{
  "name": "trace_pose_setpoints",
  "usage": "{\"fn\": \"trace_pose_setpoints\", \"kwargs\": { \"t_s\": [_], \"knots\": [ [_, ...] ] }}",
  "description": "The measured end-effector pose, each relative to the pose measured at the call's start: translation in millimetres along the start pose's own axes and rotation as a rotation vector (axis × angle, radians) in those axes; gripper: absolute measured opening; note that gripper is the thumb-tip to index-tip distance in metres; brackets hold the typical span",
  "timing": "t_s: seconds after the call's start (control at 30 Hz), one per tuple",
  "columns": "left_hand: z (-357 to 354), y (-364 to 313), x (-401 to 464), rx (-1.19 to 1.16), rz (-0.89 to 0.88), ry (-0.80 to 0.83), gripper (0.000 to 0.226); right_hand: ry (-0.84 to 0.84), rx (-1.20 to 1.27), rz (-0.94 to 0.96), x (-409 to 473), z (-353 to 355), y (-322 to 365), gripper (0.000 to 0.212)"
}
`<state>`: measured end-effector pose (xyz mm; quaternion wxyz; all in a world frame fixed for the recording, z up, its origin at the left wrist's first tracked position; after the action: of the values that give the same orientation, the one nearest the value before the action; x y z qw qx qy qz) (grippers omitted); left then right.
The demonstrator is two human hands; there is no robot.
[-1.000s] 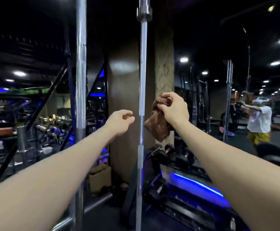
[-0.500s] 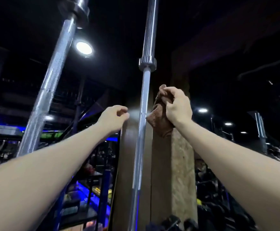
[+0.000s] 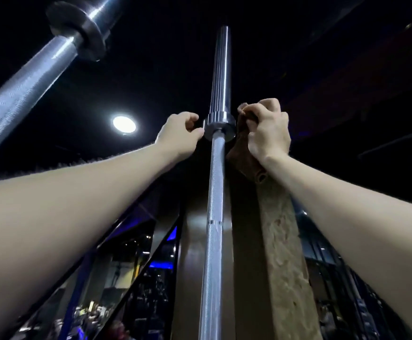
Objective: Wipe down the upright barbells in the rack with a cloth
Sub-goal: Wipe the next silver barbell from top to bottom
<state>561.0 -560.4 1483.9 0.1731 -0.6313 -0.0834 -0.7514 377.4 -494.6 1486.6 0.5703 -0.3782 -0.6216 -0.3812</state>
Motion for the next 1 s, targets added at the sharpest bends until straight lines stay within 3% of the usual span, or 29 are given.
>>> {"fn": "trace_pose_setpoints", "kwargs": {
  "t_s": [0.2, 0.4, 0.6, 0.83, 1.0],
  "knots": [
    [-14, -9, 30, 0.112, -0.075, -0.013, 0.050, 0.048, -0.115, 0.271, 15, -9, 6, 0.024],
    [-26, -5, 52, 0.140, -0.116, 0.052, 0.045, 0.065, 0.023, 0.450, 30, -19, -7, 0.027],
    [-19, -11, 57, 0.248, -0.170, 0.007, 0.026, 0.069, 0.168, 0.463, 38, -22, -21, 0.029],
    [-18, -29, 59, 0.456, -0.206, 0.042, 0.020, 0.023, 0.026, 0.517, 35, -24, 0, 0.027],
    [-18, -22, 60, 0.313, -0.206, 0.002, 0.023, 0.080, 0.129, 0.502, 38, -35, -4, 0.029]
  ]
}}
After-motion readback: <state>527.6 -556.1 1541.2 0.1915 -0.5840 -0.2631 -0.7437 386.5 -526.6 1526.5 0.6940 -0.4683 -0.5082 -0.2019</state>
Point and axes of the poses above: each hand's wrist, its own x-axis towards the middle knuckle, its own z-axis out of the back of the hand, y = z × x, the point moved 7 cm from there along x, towards the middle knuckle, and after that the axes turned 12 degrees about y, right-handed, at the moved point
